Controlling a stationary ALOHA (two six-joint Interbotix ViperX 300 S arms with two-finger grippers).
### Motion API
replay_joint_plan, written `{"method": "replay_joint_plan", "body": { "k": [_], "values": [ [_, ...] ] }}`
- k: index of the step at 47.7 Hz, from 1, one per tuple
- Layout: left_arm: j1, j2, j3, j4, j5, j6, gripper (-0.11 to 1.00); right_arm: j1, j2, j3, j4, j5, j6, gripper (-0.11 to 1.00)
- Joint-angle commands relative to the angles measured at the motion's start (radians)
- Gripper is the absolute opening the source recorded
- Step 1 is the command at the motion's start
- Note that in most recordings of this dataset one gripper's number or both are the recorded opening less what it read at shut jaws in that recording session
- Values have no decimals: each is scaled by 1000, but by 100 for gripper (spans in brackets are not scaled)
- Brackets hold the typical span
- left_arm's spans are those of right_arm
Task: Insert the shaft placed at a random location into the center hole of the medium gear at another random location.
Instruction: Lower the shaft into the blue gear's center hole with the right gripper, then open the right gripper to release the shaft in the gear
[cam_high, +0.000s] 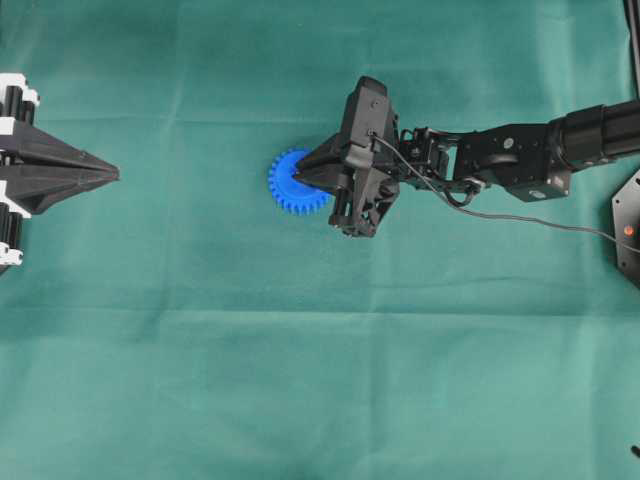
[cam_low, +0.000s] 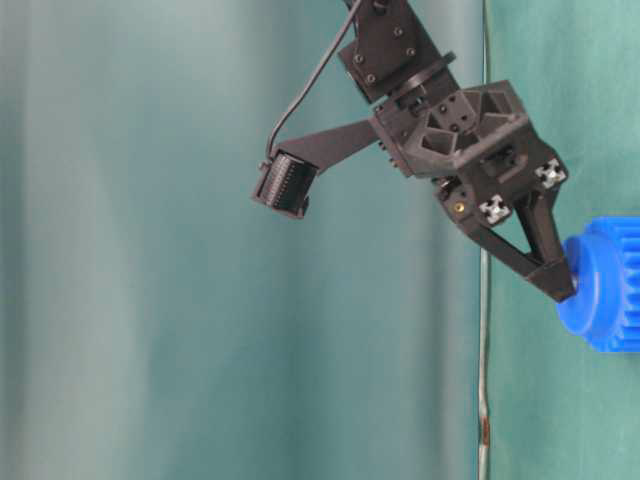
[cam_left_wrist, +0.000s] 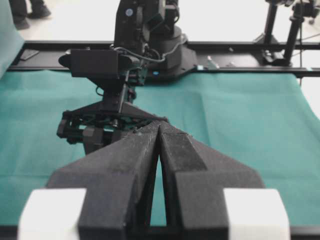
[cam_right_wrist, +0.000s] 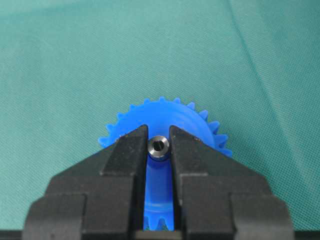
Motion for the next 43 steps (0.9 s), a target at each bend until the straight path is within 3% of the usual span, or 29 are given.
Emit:
{"method": "replay_joint_plan", "body": {
  "k": [1,27,30,38,43],
  "values": [
    [0,9,-20,2,-5,-2,0,-2,-9,-23,2,-18,2,13],
    [0,9,-18,2,-5,-2,0,-2,0,-25,2,-14,2,15],
    [0,9,-20,2,-5,-2,0,-2,0,-26,3,-14,3,25],
    [0,9,-20,2,-6,-2,0,-2,-8,-34,3,-12,6,73],
    [0,9,-20,2,-6,-2,0,-2,-25,-32,3,-11,6,94]
  ]
}}
